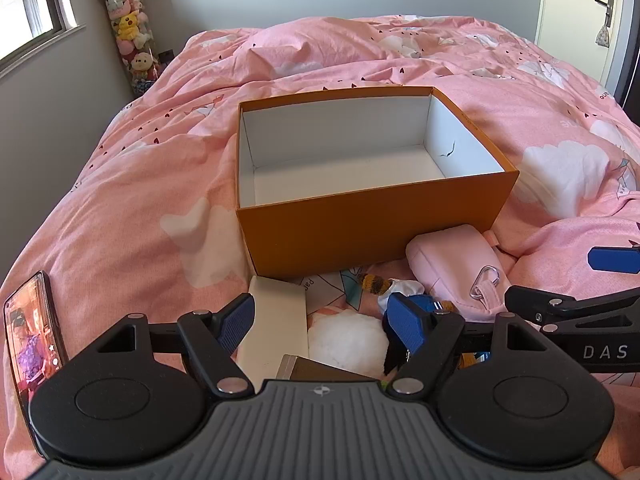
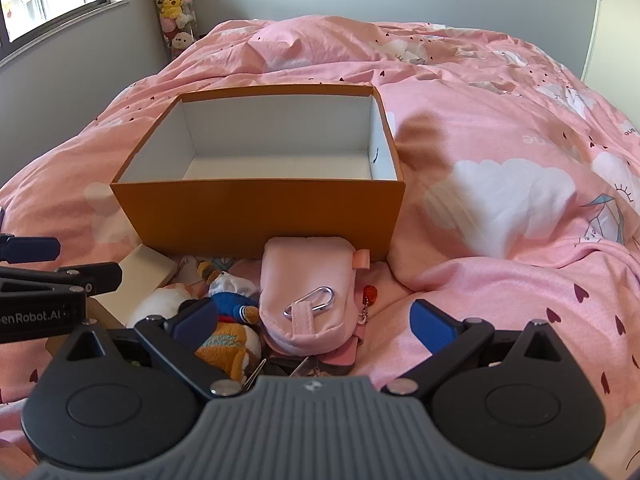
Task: Organize objects
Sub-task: 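Move the right gripper down toward the small brown cube box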
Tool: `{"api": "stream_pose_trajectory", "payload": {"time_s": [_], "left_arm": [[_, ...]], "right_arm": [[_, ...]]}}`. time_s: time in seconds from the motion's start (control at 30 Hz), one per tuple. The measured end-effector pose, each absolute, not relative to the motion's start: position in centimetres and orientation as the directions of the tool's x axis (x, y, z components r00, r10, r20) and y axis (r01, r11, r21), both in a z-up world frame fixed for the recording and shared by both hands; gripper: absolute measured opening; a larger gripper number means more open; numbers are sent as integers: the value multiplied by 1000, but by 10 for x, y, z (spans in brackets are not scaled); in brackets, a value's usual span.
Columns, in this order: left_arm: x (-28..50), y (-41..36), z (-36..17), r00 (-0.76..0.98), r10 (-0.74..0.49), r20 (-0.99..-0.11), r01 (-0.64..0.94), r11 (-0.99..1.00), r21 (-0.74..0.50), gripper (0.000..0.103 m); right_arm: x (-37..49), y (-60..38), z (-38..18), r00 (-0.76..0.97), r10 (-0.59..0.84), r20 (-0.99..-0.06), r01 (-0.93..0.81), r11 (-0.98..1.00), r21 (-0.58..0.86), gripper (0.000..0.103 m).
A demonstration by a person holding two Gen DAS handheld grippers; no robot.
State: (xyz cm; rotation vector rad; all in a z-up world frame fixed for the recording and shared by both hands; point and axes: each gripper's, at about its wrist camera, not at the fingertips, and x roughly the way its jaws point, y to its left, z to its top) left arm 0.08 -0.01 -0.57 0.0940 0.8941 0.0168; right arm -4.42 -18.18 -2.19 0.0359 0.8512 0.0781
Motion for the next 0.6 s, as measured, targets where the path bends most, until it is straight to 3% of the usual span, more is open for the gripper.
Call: {"api": "stream_pose_trajectory", "payload": {"time_s": [0.6], "left_arm": [[1, -1, -6, 628, 0, -778, 110, 990, 89, 88]], "right_arm": [[-43, -182, -22, 648, 88, -757, -61, 996, 64, 102]]}}
